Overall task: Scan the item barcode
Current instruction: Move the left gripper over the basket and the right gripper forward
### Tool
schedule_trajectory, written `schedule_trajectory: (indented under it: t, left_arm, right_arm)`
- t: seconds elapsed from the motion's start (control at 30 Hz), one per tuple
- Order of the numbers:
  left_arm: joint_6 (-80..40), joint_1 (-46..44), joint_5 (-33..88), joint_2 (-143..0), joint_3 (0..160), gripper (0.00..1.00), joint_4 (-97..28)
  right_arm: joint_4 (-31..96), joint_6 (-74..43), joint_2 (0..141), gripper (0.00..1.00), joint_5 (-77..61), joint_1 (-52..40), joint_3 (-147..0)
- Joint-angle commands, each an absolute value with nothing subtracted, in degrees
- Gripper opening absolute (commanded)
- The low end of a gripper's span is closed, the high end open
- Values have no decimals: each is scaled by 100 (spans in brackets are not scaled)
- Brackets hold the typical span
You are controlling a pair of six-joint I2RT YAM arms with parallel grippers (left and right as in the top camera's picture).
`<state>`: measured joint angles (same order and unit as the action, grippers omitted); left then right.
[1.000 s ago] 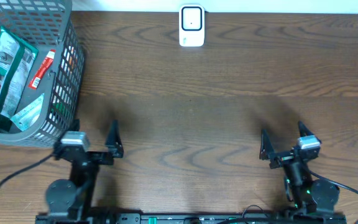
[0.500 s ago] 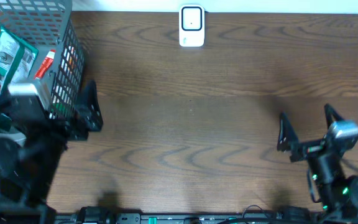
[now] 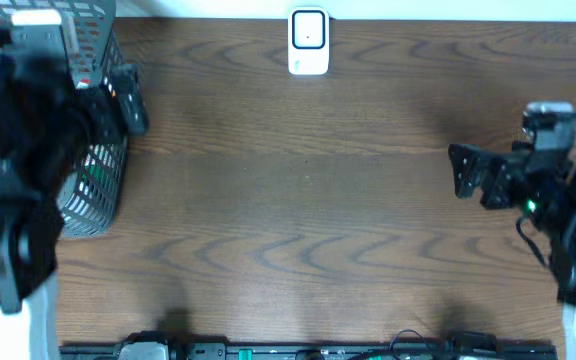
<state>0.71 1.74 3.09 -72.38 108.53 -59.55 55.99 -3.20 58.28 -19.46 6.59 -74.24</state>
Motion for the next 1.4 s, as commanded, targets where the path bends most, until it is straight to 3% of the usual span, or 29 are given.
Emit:
schedule_trajectory:
  t: [0.0, 0.1, 0.27, 0.3, 0.43, 0.73, 0.77, 0.8, 0.93, 1.03, 1.13, 1.17, 1.2, 1.27, 1.3, 1.37]
  left_arm:
    - [189, 574, 353, -7481, 11030, 98, -5999]
    - [189, 1083, 810, -7686, 11030, 98, -6010]
    - [191, 2167, 1708, -8014, 11028, 98, -5935]
    - [191, 2375, 1789, -8082, 11028, 98, -5902]
    - [189, 3065, 1798, -8372, 11028, 98, -5610]
    - [259, 3492, 1691, -8879, 11028, 98, -5144]
    - [263, 3503, 1688, -8930, 11028, 95, -5109]
    - [283, 3503, 1688, -9000, 11028, 85, -5072]
    - [283, 3503, 1686, -9312, 11028, 31, -5022]
    - [274, 3503, 1610, -9603, 11026, 25, -5043]
    - [279, 3503, 1422, -9933, 11026, 24, -5043]
    - [279, 3503, 1400, -10040, 11026, 28, -5041]
    - [279, 3503, 1389, -10165, 11026, 47, -5039]
    - [279, 3503, 1391, -10377, 11026, 63, -5022]
    - [279, 3500, 1391, -10481, 11026, 71, -5004]
    - [285, 3494, 1391, -10687, 11026, 75, -4965]
  right_arm:
    - [5732, -252, 6261, 99, -2005, 545, -7575]
    - [5686, -318, 6571, 99, -2141, 375, -7575]
    - [5553, -810, 7032, 99, -3651, 193, -7572]
    - [5507, -810, 7109, 93, -3658, 93, -7572]
    - [5478, -1109, 7413, 81, -2565, -663, -7572]
    - [4877, -1780, 8416, 88, -10, -2615, -7572]
    - [4838, -1780, 8554, 90, 143, -2731, -7572]
    - [4790, -1778, 8718, 93, 268, -2851, -7572]
    - [4685, -1782, 9295, 94, 314, -3085, -7572]
    - [4687, -1782, 9653, 95, 314, -3118, -7572]
    - [4685, -1826, 9944, 98, 314, -3107, -7572]
    - [4685, -1835, 10036, 98, 309, -3105, -7572]
    - [4689, -1881, 10114, 99, 311, -3103, -7572]
    - [4685, -1938, 10219, 99, 294, -3087, -7572]
    - [4683, -1977, 10254, 99, 294, -3076, -7572]
    - [4661, -1979, 10302, 99, 292, -3057, -7572]
